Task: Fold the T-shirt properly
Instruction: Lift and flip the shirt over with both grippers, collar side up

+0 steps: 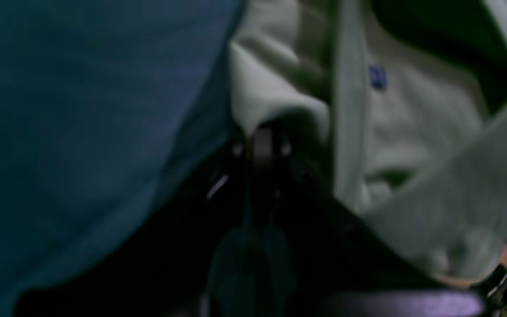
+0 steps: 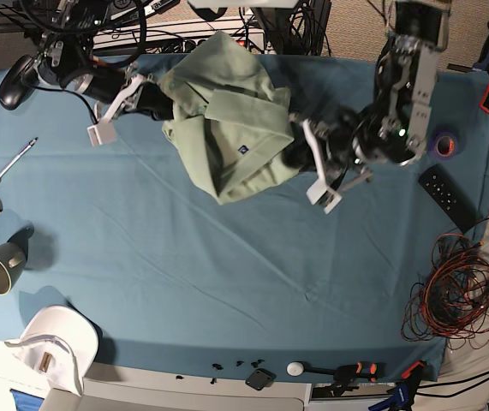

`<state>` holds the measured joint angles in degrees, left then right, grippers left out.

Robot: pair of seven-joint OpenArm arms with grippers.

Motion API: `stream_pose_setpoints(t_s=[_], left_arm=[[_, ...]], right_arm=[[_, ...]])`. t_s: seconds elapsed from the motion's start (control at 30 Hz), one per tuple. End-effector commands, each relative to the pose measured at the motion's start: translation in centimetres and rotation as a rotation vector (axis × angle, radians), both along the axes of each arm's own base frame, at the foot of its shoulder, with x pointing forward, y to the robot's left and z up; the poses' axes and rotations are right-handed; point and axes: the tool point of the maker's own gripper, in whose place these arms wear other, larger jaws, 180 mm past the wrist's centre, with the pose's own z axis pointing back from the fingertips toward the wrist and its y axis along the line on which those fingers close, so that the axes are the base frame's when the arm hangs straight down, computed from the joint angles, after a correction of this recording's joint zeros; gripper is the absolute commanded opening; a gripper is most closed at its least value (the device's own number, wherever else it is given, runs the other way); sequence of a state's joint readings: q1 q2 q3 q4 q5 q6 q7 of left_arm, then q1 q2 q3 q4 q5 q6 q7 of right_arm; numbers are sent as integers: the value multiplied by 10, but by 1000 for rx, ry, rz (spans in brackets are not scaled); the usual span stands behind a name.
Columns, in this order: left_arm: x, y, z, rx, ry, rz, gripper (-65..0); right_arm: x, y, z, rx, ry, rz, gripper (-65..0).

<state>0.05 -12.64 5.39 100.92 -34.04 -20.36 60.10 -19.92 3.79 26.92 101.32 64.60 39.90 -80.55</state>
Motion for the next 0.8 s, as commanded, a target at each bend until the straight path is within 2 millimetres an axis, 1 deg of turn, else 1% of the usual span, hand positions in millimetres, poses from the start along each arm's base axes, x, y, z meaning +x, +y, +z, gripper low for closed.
stream_pose_setpoints(t_s=[0.0, 0.1, 0.3, 0.4, 0.53, 0.63, 0.77], left_arm=[[17, -4, 16, -35, -55, 11, -650], [32, -13, 18, -59, -50, 20, -650], [57, -35, 19, -111, -22, 21, -650], [67, -45, 18, -128, 0, 21, -650], [82, -51, 19, -135, 13, 18, -650], [94, -49, 23, -129, 9, 20, -650], [105, -48, 29, -124, -2, 21, -650]], right_arm=[[3, -1, 9, 7, -34, -1, -650], [0, 4, 7, 23, -25, -8, -650], [-3, 29, 7, 114, -19, -41, -650], [-3, 37, 7, 142, -19, -53, -650], [-3, 38, 7, 147, -19, -55, -650], [-3, 38, 6, 141, -15, -54, -650], [-6, 35, 0, 111, 6, -65, -650]])
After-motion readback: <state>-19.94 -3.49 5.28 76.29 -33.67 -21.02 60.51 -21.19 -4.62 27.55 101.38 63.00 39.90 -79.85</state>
